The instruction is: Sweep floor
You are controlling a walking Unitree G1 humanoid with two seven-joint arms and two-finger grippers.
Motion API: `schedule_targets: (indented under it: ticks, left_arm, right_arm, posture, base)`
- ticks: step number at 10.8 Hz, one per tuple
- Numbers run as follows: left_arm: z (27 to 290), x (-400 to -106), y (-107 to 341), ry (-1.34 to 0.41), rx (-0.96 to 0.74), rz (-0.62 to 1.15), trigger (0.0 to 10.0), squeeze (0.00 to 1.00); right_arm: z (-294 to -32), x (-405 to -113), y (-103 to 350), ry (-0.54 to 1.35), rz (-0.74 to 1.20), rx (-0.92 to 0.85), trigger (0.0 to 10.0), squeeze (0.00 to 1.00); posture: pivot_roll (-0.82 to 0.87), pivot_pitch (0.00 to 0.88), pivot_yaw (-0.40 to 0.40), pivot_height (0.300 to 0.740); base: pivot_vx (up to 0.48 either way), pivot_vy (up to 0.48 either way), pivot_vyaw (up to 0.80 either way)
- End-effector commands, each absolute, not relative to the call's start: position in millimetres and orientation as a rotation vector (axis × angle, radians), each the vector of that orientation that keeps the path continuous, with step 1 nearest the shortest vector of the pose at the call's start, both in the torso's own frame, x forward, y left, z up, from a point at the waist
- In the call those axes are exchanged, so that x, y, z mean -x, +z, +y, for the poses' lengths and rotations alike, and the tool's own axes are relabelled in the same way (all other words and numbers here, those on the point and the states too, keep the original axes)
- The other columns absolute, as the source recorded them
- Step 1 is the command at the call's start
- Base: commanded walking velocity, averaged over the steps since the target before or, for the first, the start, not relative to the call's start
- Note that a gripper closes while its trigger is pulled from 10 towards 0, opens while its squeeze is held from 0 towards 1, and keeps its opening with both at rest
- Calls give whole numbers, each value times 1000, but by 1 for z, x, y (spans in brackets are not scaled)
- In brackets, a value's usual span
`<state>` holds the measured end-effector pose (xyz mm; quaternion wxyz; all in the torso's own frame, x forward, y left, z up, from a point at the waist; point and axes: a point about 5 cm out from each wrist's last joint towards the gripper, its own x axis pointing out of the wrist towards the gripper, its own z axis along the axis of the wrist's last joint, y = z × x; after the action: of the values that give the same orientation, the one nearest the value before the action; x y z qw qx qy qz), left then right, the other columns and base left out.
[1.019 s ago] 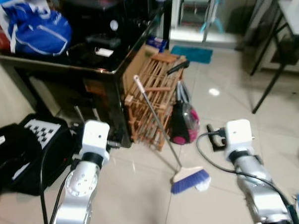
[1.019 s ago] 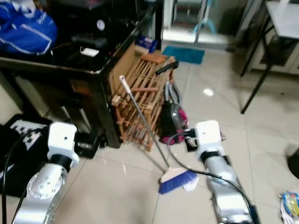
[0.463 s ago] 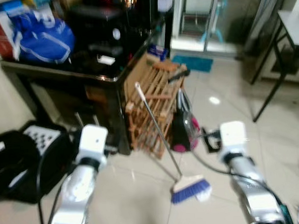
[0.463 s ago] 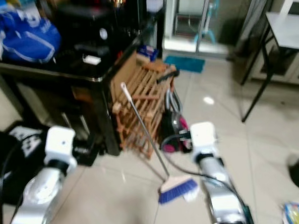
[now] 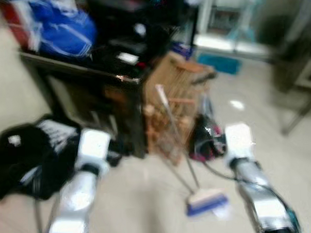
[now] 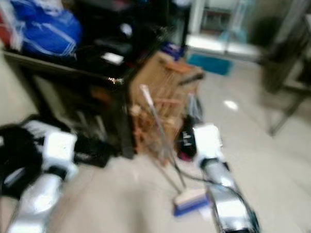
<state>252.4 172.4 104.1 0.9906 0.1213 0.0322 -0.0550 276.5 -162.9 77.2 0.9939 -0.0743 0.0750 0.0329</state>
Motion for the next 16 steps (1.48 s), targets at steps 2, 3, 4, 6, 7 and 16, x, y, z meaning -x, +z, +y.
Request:
schedule_targets:
  ticks: [2,3,4,6,7,16]
  left_arm:
    - [163,-255,107,-150,-227,49,10000,0]
    - [162,-256,107,-153,-227,49,10000,0]
    - [162,-256,107,-157,-227,48,10000,0]
    - [162,-256,107,-160,-228,48,10000,0]
    - [162,-256,107,-161,-228,49,10000,0]
    - [165,-246,95,-153,-238,82,10000,0]
  right_arm:
    - [-179,-274,73,11,177,156,10000,0]
    - [-179,-274,73,11,177,154,10000,0]
    - [-178,-273,72,10,180,154,10000,0]
    - [-178,-272,71,10,183,158,10000,0]
    - [-178,-272,71,10,184,159,10000,0]
    - [-177,-273,66,36,206,160,10000,0]
  posture:
    - [-45,0,21,740]
    - [-45,0,21,740]
    - [-50,0,29,740]
    - [-48,0,29,740]
    - [-48,0,29,740]
    - [-37,0,9,740]
  base:
    - [424,0,0]
    - [435,0,0]
    - [431,0,0]
    - [431,0,0]
    - [435,0,0]
    - [423,0,-48]
